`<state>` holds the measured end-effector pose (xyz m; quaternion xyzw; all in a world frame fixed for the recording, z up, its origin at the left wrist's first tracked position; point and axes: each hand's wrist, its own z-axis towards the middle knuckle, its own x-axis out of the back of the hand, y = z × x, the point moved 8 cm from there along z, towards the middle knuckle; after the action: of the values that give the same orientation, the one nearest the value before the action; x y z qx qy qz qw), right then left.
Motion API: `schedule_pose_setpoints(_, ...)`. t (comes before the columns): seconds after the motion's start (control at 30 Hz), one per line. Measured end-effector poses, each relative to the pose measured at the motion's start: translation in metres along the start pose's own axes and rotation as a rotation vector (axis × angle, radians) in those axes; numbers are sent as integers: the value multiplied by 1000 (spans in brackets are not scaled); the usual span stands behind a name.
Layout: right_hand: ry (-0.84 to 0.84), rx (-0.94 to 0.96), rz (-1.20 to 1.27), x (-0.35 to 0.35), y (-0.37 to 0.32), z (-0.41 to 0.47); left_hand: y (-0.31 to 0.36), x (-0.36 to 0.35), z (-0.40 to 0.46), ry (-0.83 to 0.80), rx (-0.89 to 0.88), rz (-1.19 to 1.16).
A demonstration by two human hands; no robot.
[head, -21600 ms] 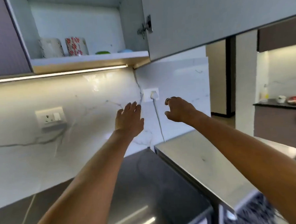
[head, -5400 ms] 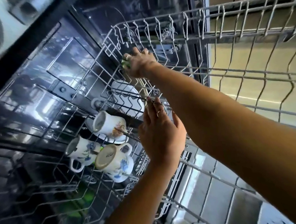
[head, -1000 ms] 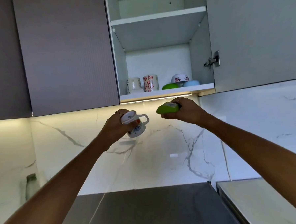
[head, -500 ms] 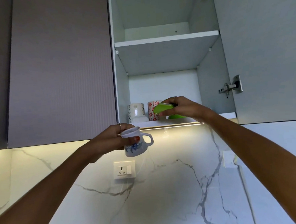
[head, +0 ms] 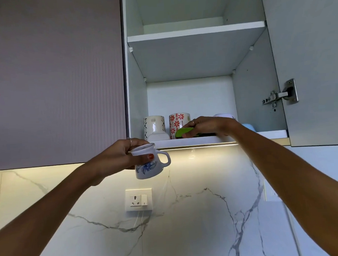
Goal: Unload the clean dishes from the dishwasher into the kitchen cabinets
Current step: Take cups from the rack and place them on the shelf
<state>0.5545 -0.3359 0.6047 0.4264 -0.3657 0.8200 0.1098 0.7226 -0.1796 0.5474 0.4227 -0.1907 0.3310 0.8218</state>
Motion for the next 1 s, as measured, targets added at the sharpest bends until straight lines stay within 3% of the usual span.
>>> schedule_pose_setpoints(0.4, -14, -8, -25, -6, -4, 5, 9, 4, -2, -50, -55, 16)
schedule_pose_setpoints(0.67, 374, 202, 299, 43, -6, -24, 43, 1, 17, -49, -67, 33)
schedule_pose_setpoints(0.8, 259, 269, 424, 69, -23, -60, 79, -14, 52, -10, -104, -44)
schedule_pose_setpoints(1.0, 142, 241, 326, 92, -9, -77, 114, -49, 123, 85, -99, -196)
